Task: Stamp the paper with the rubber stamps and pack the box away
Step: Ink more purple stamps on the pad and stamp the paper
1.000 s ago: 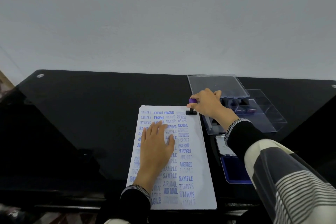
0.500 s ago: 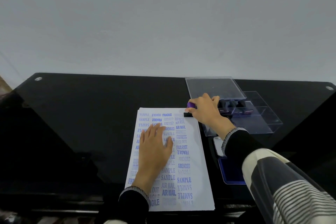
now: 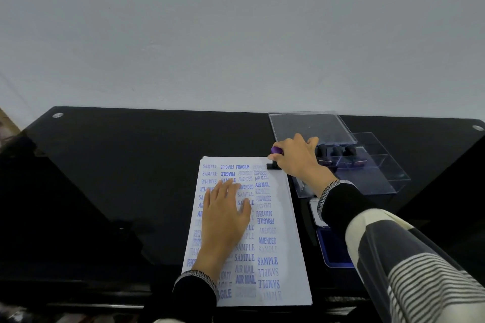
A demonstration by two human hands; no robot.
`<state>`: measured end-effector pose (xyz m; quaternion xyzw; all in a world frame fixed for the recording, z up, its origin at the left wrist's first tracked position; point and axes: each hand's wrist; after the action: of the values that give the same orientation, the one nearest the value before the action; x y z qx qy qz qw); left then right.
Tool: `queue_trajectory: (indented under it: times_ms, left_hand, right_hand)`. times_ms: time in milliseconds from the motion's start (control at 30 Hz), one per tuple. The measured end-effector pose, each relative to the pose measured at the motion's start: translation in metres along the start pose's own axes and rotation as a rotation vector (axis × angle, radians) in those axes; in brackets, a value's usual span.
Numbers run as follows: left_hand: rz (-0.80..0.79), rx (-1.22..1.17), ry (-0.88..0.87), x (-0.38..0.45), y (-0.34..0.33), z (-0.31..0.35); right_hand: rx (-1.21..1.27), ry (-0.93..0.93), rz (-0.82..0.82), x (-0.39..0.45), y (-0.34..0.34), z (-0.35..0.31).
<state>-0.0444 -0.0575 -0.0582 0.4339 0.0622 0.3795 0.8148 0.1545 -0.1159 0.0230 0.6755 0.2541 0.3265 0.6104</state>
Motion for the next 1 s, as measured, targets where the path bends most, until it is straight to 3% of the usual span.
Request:
queue_trajectory:
  times_ms: [267, 800, 1000]
  left_hand:
    - [-0.001, -0.003, 0.003, 0.000, 0.001, 0.001]
    - [-0.005, 0.000, 0.010, -0.001, 0.001, 0.001]
    - [-0.010, -0.001, 0.016, -0.001, 0.001, 0.001]
  right_hand:
    - [0.032, -0.018, 0.068, -0.018, -0.010, 0.000]
    - [-0.025, -0.040, -0.036, 0.004, 0.005, -0.006]
    - [0.001, -0.034, 0.000, -0.002, -0.001, -0.005]
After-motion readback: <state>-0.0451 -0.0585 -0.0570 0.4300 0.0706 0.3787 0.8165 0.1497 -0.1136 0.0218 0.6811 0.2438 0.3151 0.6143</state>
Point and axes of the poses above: each hand's wrist, its own x-axis towards the middle knuckle, its own y-axis out of the back of the hand, z = x × y, and after that the axes turned 6 degrees about -x, right-handed
